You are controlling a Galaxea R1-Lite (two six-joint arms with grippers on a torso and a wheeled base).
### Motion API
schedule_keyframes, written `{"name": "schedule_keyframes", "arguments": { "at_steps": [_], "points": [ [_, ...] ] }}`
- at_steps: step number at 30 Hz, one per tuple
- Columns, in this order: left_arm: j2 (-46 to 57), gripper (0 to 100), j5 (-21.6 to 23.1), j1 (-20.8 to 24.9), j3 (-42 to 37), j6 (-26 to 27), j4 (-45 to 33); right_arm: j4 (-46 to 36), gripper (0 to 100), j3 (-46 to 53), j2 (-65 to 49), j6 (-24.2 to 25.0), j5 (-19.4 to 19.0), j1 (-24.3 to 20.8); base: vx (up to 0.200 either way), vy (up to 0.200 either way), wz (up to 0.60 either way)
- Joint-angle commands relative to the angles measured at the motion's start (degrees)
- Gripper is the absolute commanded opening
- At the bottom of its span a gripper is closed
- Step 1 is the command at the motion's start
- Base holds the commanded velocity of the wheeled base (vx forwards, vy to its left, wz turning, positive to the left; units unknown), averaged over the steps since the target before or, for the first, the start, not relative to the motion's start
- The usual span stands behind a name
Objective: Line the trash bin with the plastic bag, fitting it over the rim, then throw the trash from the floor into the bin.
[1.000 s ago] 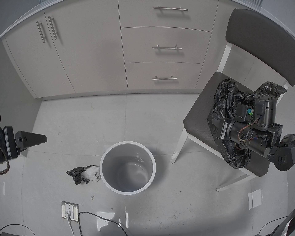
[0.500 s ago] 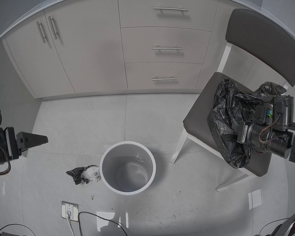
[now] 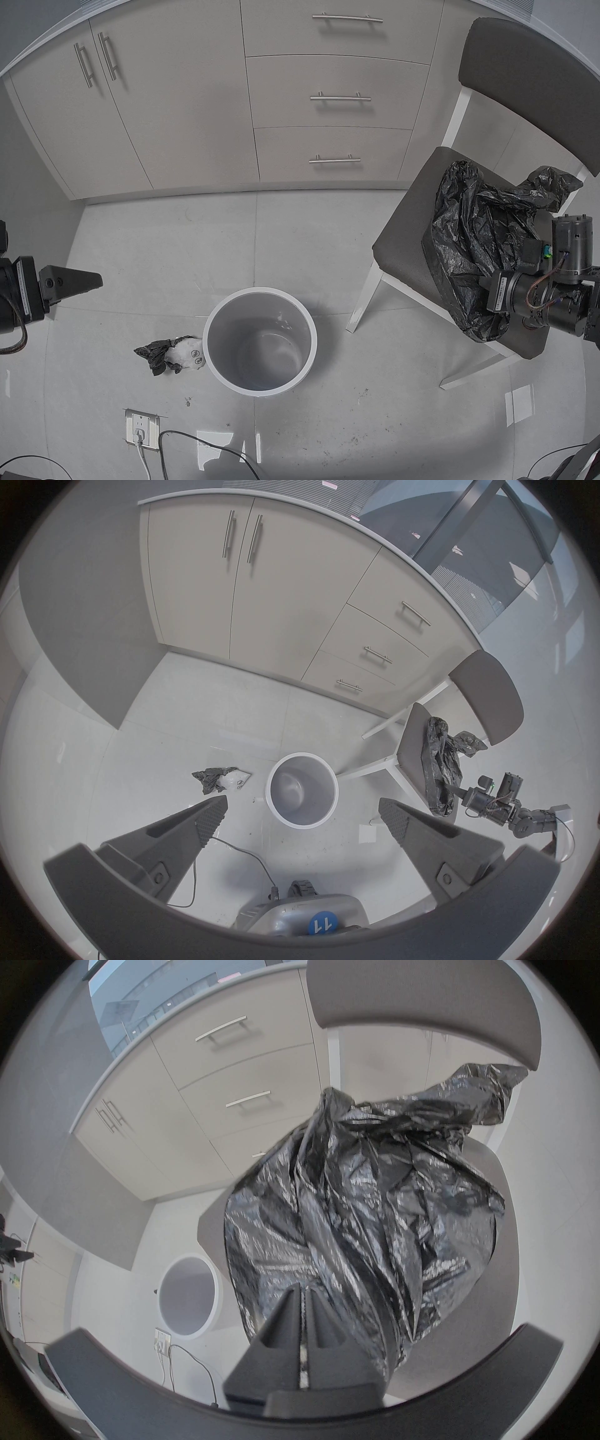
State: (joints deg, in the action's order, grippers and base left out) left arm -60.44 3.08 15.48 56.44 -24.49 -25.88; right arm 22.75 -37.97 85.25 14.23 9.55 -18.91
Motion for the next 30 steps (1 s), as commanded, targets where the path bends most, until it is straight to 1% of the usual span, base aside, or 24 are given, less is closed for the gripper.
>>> {"name": "schedule_keyframes", "arguments": {
  "at_steps": [1, 7, 13, 17, 18, 22, 23, 25, 26, 27, 28, 29, 30],
  "points": [
    [-0.9, 100, 0.1, 0.0, -0.4, 0.0, 0.0, 0.0, 0, 2.2, 0.3, -0.1, 0.4, -0.1, 0.0, 0.0, 0.0],
    [-2.2, 100, 0.2, 0.0, -0.5, -0.1, 1.8, 0.0, 0, 2.6, 0.4, 0.1, 0.3, 1.2, 0.0, 0.0, 0.0],
    [-2.6, 100, 0.2, 0.0, -0.4, -0.2, 2.5, 1.1, 0, 0.7, 3.1, 0.2, 0.4, 1.2, 0.0, 0.0, 0.0],
    [-2.5, 100, 0.2, 0.0, -0.4, -0.4, 2.6, 3.4, 0, 0.6, 1.7, 0.2, 0.2, 1.2, 0.0, 0.0, 0.0],
    [-2.5, 100, 0.2, -0.1, -0.3, -0.5, 2.6, 4.5, 0, 0.8, -0.2, -0.2, 0.2, 0.8, 0.0, 0.0, 0.0],
    [-2.5, 100, 0.2, 0.0, -0.2, -0.5, 2.6, 3.9, 0, 0.1, -3.8, -0.9, 0.5, 0.2, 0.0, 0.0, 0.0],
    [-2.5, 100, 0.2, 0.0, -0.2, -0.5, 2.6, 3.9, 100, 0.1, -3.8, -0.9, 0.5, 0.2, 0.0, 0.0, 0.0],
    [-2.5, 100, 0.3, 0.0, -0.3, -0.5, 2.6, 2.9, 100, 0.2, -5.4, -2.7, 0.7, 0.4, 0.0, 0.0, 0.0],
    [-2.5, 100, 0.3, 0.0, -0.3, -0.5, 2.6, 2.9, 100, 0.2, -5.4, -2.8, 0.8, 0.4, 0.0, 0.0, 0.0],
    [-2.6, 100, 0.2, 0.0, -0.4, -0.5, 2.5, 3.0, 100, 0.7, -5.8, -3.2, 2.2, 0.6, 0.0, 0.0, 0.0],
    [-2.6, 100, 0.2, 0.0, -0.4, -0.5, 2.5, 3.0, 100, 0.7, -5.8, -3.2, 2.2, 0.6, 0.0, 0.0, 0.0],
    [-2.5, 100, 0.1, 0.1, -0.5, -0.1, 2.3, 3.1, 100, 1.1, -5.7, -3.7, 3.8, 0.8, 0.0, 0.0, 0.0],
    [-2.5, 100, 0.1, 0.1, -0.5, 0.0, 2.3, 3.1, 100, 1.1, -5.7, -3.8, 3.9, 0.8, 0.0, 0.0, 0.0]
  ]
}}
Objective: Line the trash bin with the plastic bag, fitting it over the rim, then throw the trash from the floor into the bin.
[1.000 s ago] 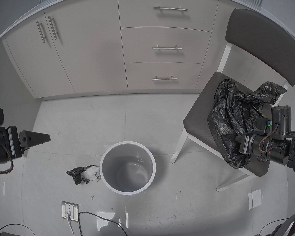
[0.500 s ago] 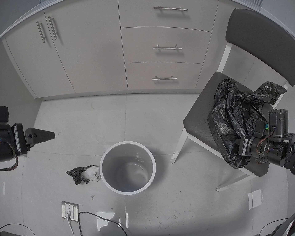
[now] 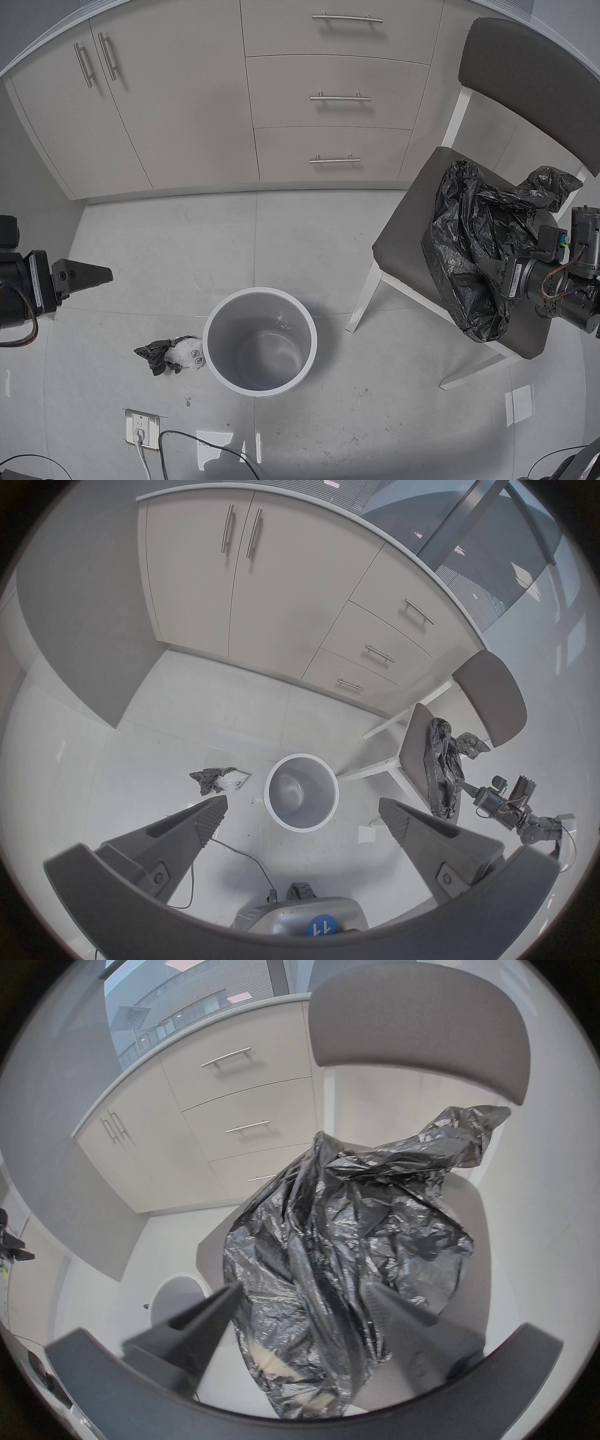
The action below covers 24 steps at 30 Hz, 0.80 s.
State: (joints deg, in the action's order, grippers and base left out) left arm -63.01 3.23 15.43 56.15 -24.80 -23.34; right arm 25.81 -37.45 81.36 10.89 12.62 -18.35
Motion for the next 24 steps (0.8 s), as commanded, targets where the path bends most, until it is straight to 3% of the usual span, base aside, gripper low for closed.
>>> {"name": "schedule_keyframes", "arguments": {
  "at_steps": [1, 4, 24],
  "points": [
    [0.1, 100, -0.1, 0.1, -0.3, 0.2, -0.2, 0.0, 100, 1.0, -1.1, -1.5, 1.4, 0.7, 0.0, 0.0, 0.0],
    [-0.1, 100, -0.1, 0.1, -0.4, 0.3, -0.1, 0.3, 100, 2.7, 0.6, -3.8, 1.3, 1.3, 0.0, 0.0, 0.0],
    [0.2, 100, -0.1, 0.1, -0.9, 0.2, 1.3, 5.2, 100, -0.4, 11.5, -3.9, 1.4, 4.9, 0.0, 0.0, 0.0]
  ]
}}
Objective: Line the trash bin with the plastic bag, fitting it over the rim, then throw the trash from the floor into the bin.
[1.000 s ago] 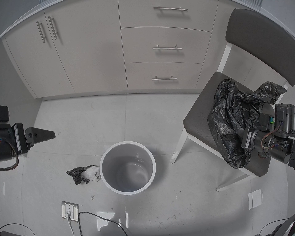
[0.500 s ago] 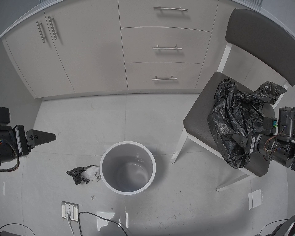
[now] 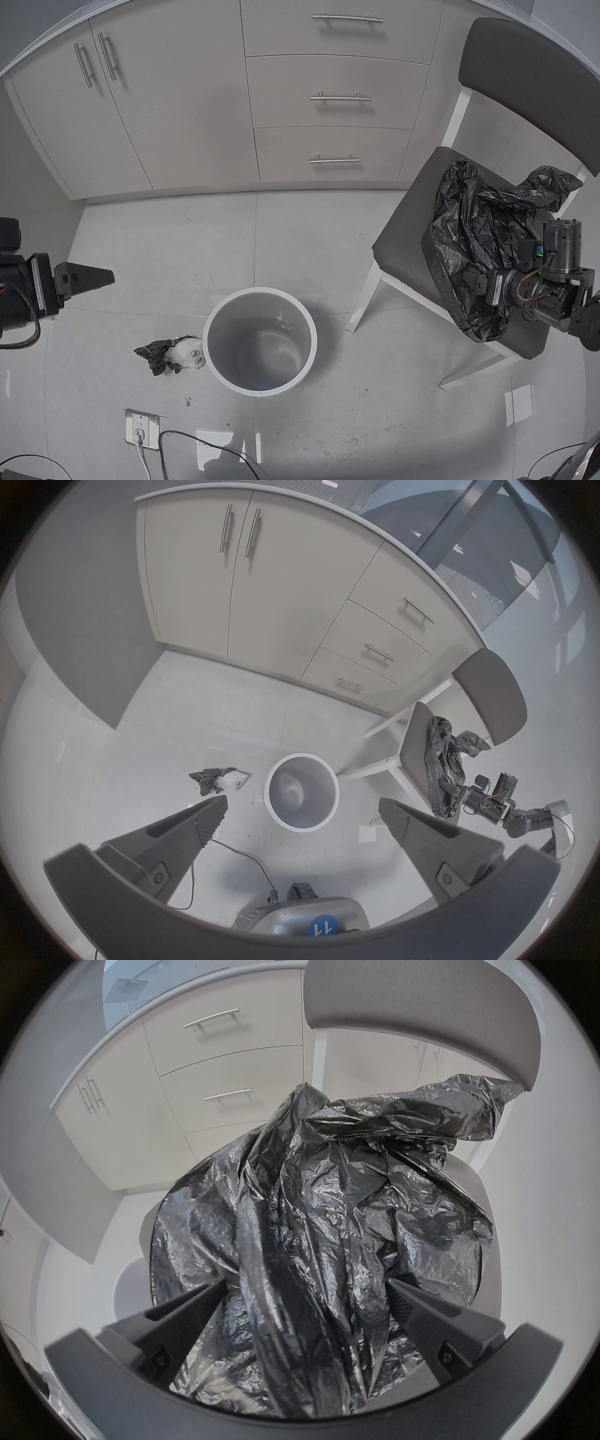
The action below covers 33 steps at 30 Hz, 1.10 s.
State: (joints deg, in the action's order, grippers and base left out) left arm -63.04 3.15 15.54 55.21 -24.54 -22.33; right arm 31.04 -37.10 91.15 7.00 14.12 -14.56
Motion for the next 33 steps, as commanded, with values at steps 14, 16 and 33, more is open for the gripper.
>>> {"name": "schedule_keyframes", "arguments": {
  "at_steps": [14, 16, 33],
  "points": [
    [0.3, 100, 0.0, 0.0, -1.8, -0.1, 2.6, 0.3, 0, -0.9, 1.4, 0.8, -0.8, 1.2, 0.0, 0.0, 0.0],
    [0.4, 100, 0.0, 0.0, -1.9, -0.1, 2.7, 0.3, 0, -1.0, 1.7, 1.3, -0.8, 1.2, 0.0, 0.0, 0.0],
    [0.8, 100, 1.9, 0.0, -3.0, -0.5, 3.8, -9.1, 0, -23.5, 10.5, 43.5, -44.4, 12.6, 0.0, 0.0, 0.0]
  ]
}}
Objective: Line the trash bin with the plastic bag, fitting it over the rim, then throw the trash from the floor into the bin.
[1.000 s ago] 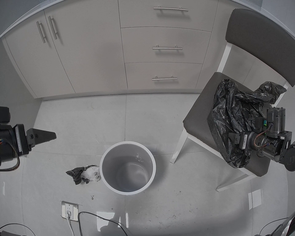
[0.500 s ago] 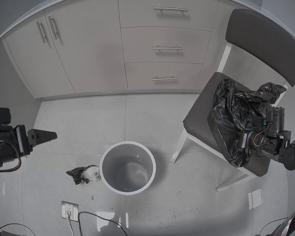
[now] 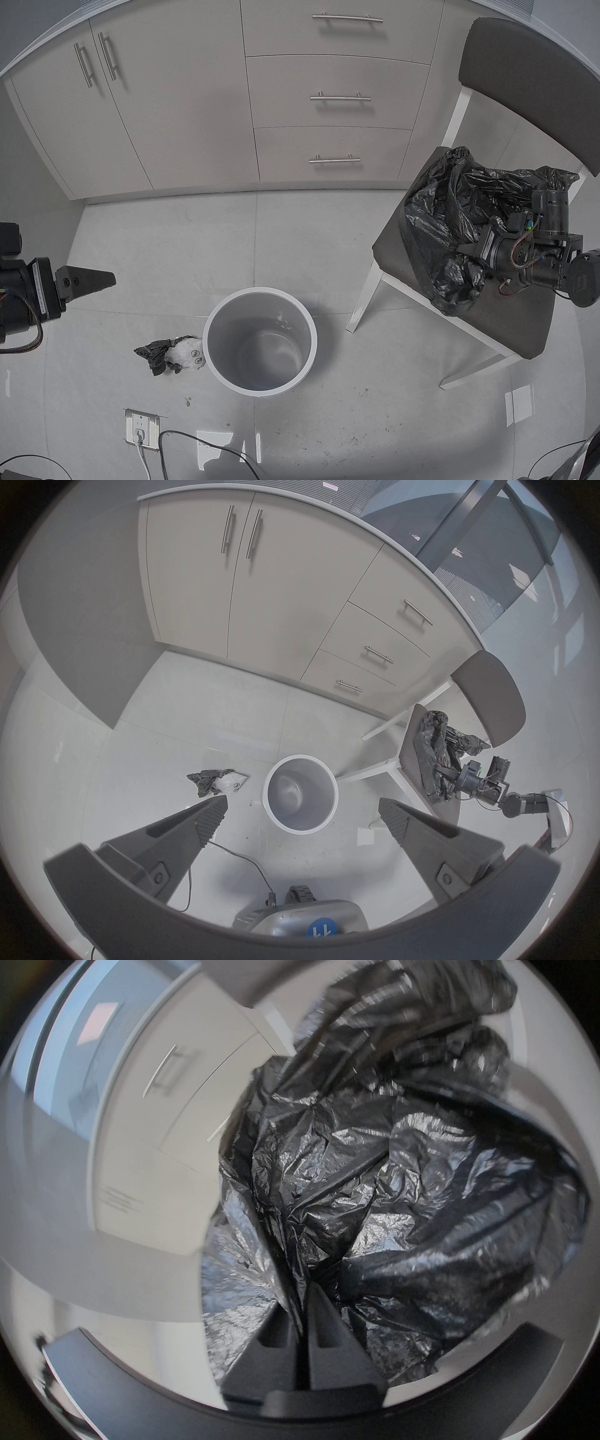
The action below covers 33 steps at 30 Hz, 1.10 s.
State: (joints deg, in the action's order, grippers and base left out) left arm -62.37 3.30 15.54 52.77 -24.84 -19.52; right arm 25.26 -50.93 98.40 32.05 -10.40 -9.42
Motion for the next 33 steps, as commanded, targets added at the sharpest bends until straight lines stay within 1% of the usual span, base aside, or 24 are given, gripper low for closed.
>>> {"name": "schedule_keyframes", "arguments": {
  "at_steps": [1, 2, 3, 4, 8, 11, 13, 16, 19, 20, 22, 23, 24, 25, 28, 29, 30, 31, 33],
  "points": [
    [0.1, 100, 3.1, 0.0, -0.7, -0.3, 1.6, -3.1, 0, -10.7, 3.9, 22.5, -24.8, 9.1, 0.0, 0.0, 0.0],
    [0.1, 100, 4.9, -0.1, -0.8, -0.4, 2.1, -2.7, 0, -11.5, 4.7, 26.4, -29.3, 10.7, 0.0, 0.0, 0.0],
    [0.1, 100, 6.5, -0.3, -1.1, -0.6, 2.6, -1.7, 0, -11.7, 5.5, 28.9, -32.7, 12.1, 0.0, 0.0, 0.0],
    [0.1, 100, 7.6, -0.2, -1.3, -0.6, 2.9, -0.2, 0, -11.7, 6.1, 30.0, -34.4, 12.9, 0.0, 0.0, 0.0],
    [-0.7, 100, 10.1, -0.2, -1.9, -1.0, 3.4, 8.6, 0, -9.1, 7.9, 32.8, -36.2, 13.9, 0.0, 0.0, 0.0],
    [-2.1, 100, 11.4, -0.1, -3.0, -1.3, 5.5, 13.8, 0, -6.6, 7.9, 34.3, -38.8, 14.3, 0.0, 0.0, 0.0],
    [-3.1, 100, 12.2, 0.0, -4.0, -2.1, 8.0, 16.2, 0, -5.1, 7.2, 35.3, -40.1, 14.3, 0.0, 0.0, 0.0],
    [-5.5, 100, 12.6, 0.1, -5.1, -2.1, 10.9, 16.9, 0, -3.4, 3.9, 35.5, -40.2, 13.2, 0.0, 0.0, 0.0],
    [-8.3, 100, 12.3, 0.4, -5.4, -2.5, 13.9, 16.2, 0, -1.7, -1.0, 35.5, -40.2, 10.4, 0.0, 0.0, 0.0],
    [-8.5, 100, 12.3, 0.4, -5.4, -2.5, 14.0, 16.2, 0, -1.6, -1.2, 35.5, -40.2, 10.2, 0.0, 0.0, 0.0],
    [-8.9, 100, 12.0, 2.3, -5.7, -5.6, 18.4, 13.0, 0, -1.3, -5.9, 35.6, -40.3, 8.1, 0.0, 0.0, 0.0],
    [-8.9, 100, 12.0, 2.3, -5.7, -5.6, 18.4, 13.0, 0, -1.3, -5.9, 35.6, -40.3, 8.1, 0.0, 0.0, 0.0],
    [-8.8, 100, 12.0, 4.3, -6.0, -8.6, 21.5, 9.4, 0, -1.6, -8.8, 35.5, -40.3, 6.4, 0.0, 0.0, 0.0],
    [-8.8, 100, 12.0, 5.7, -6.5, -10.2, 24.4, 6.6, 0, -1.9, -10.9, 35.5, -40.3, 4.9, 0.0, 0.0, 0.0],
    [-10.1, 100, 12.4, 6.4, -7.9, -10.6, 29.4, 2.2, 0, -2.9, -15.0, 35.5, -40.3, 0.8, 0.0, 0.0, 0.0],
    [-10.4, 100, 12.4, 6.4, -8.0, -10.5, 29.8, 1.7, 0, -2.9, -15.3, 35.5, -40.3, 0.5, 0.0, 0.0, 0.0],
    [-12.6, 100, 12.6, 6.6, -8.2, -10.5, 32.2, -0.7, 0, -3.9, -17.2, 35.5, -40.3, -1.6, 0.0, 0.0, 0.0],
    [-13.9, 100, 12.6, 6.7, -8.2, -10.5, 33.7, -2.3, 0, -4.6, -18.2, 35.5, -40.2, -2.6, 0.0, 0.0, 0.0],
    [-14.9, 100, 12.7, 6.8, -8.3, -10.5, 35.2, -3.7, 0, -5.2, -18.9, 35.5, -40.2, -3.5, 0.0, 0.0, 0.0]
  ]
}}
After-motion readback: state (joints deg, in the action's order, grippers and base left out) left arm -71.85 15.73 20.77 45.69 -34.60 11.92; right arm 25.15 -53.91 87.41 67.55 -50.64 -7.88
